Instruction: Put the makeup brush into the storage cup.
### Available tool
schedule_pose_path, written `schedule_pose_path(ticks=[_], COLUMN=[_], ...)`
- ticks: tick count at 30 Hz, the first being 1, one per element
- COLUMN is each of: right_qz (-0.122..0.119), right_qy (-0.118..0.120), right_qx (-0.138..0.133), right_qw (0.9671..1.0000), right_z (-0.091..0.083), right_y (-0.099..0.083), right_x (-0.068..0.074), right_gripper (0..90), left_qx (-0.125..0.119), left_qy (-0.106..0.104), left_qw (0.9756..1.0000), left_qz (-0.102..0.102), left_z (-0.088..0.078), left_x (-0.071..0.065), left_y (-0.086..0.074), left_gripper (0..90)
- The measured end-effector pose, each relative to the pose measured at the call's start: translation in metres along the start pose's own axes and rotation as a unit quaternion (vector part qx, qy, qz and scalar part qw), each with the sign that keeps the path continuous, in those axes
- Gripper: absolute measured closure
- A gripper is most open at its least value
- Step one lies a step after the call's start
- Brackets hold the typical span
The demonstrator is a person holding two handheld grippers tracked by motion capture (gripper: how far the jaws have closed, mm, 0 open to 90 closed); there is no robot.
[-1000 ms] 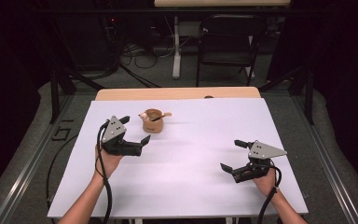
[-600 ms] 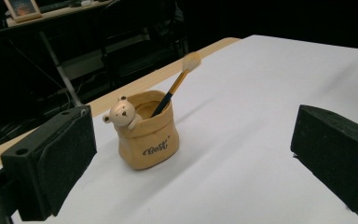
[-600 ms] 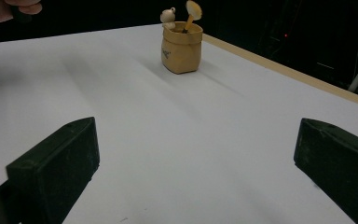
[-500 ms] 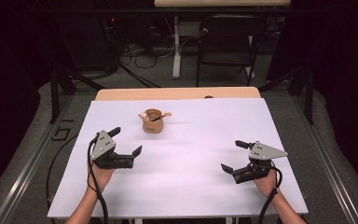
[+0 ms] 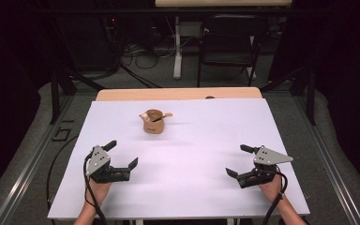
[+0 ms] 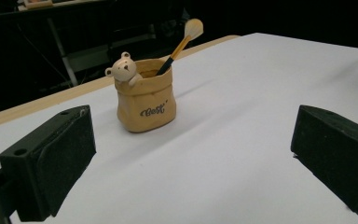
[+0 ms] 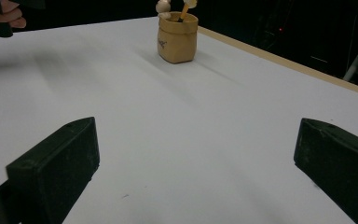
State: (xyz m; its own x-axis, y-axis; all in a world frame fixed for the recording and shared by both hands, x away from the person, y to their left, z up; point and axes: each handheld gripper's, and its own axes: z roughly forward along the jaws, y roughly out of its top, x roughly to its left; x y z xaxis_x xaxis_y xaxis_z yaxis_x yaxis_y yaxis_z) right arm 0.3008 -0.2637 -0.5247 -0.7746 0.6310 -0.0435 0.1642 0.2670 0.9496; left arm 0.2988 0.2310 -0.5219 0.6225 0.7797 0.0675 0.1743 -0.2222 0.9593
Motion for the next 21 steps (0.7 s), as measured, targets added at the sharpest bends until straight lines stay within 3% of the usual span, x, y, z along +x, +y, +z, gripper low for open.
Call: schedule_pose_path(ticks=[4, 12, 18, 21], right_qz=[0.001, 0.006, 0.007, 0.007], right_qy=[-0.007, -0.023, -0.028, -0.028], right_qx=[0.004, 0.0, 0.002, 0.003], right_qw=[1.0, 0.9997, 0.9996, 0.9996], right_z=[-0.004, -0.01, -0.014, -0.017], right_y=[-0.003, -0.007, -0.011, -0.012], right_x=[0.0, 0.001, 0.004, 0.005], right_gripper=[0.0, 0.0, 0.0, 0.0], left_qx=[-0.009, 0.001, -0.001, -0.001], left_qy=[0.006, 0.013, 0.003, -0.007], left_qw=[0.9999, 0.9999, 0.9999, 1.0], left_qz=[0.003, -0.009, -0.014, -0.005], left_z=[-0.005, -0.015, -0.02, -0.022], left_x=[-0.002, -0.001, 0.0, 0.0], left_y=[-0.009, -0.022, -0.029, -0.032], left_gripper=[0.0, 0.0, 0.0, 0.0])
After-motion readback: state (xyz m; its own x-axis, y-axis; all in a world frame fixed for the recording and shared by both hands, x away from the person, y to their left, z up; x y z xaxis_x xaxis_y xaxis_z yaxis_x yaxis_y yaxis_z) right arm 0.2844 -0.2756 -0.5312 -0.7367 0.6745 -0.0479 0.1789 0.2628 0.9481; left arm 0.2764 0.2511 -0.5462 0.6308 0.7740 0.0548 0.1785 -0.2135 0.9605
